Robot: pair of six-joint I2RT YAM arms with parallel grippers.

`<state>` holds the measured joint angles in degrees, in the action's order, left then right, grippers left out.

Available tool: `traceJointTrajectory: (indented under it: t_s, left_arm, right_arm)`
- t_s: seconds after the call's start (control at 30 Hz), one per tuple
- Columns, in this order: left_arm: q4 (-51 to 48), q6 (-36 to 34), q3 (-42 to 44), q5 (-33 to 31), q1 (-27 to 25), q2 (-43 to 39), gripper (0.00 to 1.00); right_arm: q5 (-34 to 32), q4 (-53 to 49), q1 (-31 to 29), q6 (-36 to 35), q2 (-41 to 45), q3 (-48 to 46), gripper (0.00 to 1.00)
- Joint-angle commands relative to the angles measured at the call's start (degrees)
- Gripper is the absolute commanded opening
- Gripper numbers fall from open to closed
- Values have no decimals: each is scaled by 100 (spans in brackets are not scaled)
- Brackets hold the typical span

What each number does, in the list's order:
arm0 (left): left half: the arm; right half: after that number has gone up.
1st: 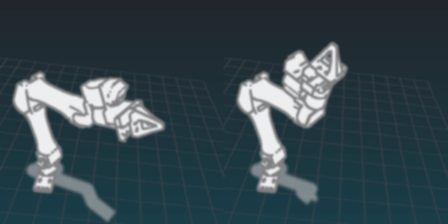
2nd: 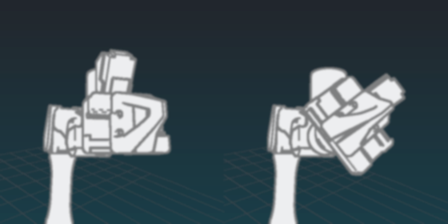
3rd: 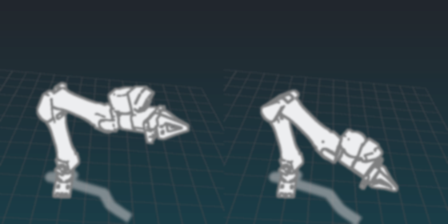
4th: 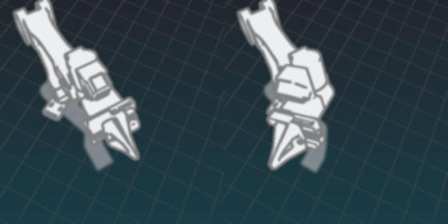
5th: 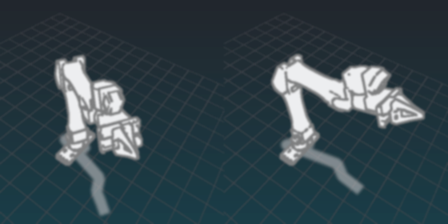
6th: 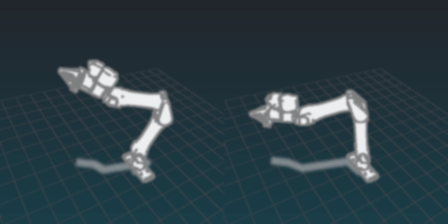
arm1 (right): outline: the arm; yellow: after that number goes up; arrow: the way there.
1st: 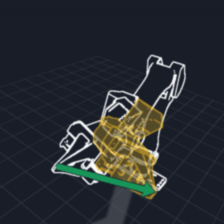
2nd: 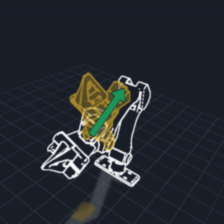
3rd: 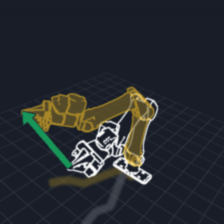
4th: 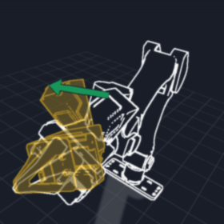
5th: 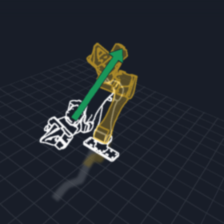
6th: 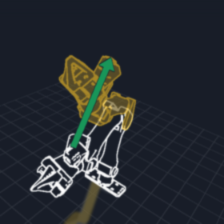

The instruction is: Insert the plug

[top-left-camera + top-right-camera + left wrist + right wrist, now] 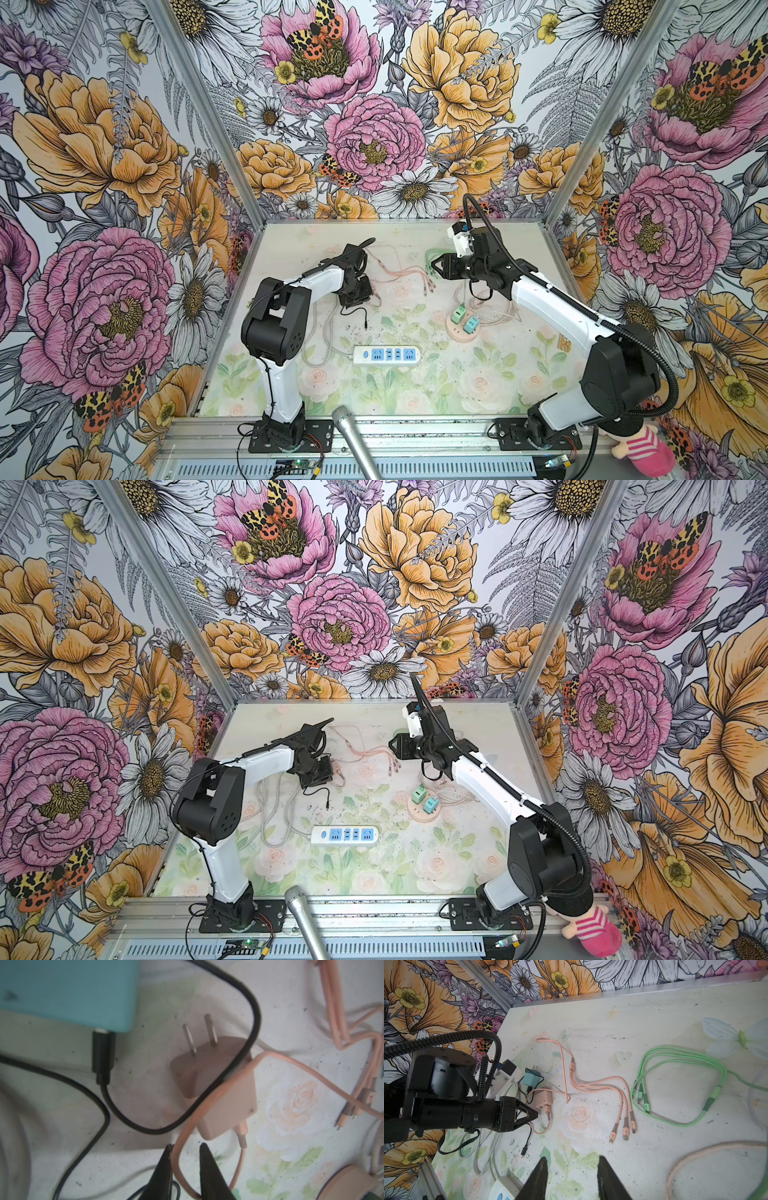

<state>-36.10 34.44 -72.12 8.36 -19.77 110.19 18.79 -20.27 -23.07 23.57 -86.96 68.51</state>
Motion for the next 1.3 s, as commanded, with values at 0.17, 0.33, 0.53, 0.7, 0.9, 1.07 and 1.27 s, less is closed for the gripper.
traceJointTrajectory:
  t_s: [0.17, 0.33, 0.53, 0.7, 0.9, 1.07, 1.27]
  left_arm:
    - [225, 154, -536, 317, -473, 115, 3]
    - [225, 283, -943, 462, -819, 269, 3]
    - [217, 383, -1780, 658, -1020, 1065, 3]
    - [218, 476, -2495, 675, -1085, 1663, 18]
    - [-109, -31, -2845, 701, -1049, 1392, 41]
    - [-858, -697, -2618, 354, -916, 618, 44]
    - [-1397, -1202, -2006, -384, -540, -157, 44]
  right_arm:
    - [46, 182, -27, -47, 175, -75, 41]
    - [99, 190, -23, -72, 192, -109, 41]
    - [54, 183, -24, -79, 327, -253, 41]
    - [4, 183, -27, -63, 438, -368, 41]
    - [55, 185, -27, -49, 421, -393, 41]
    - [90, 222, -24, -4, 313, -321, 41]
    - [184, 304, -30, 132, 234, -242, 41]
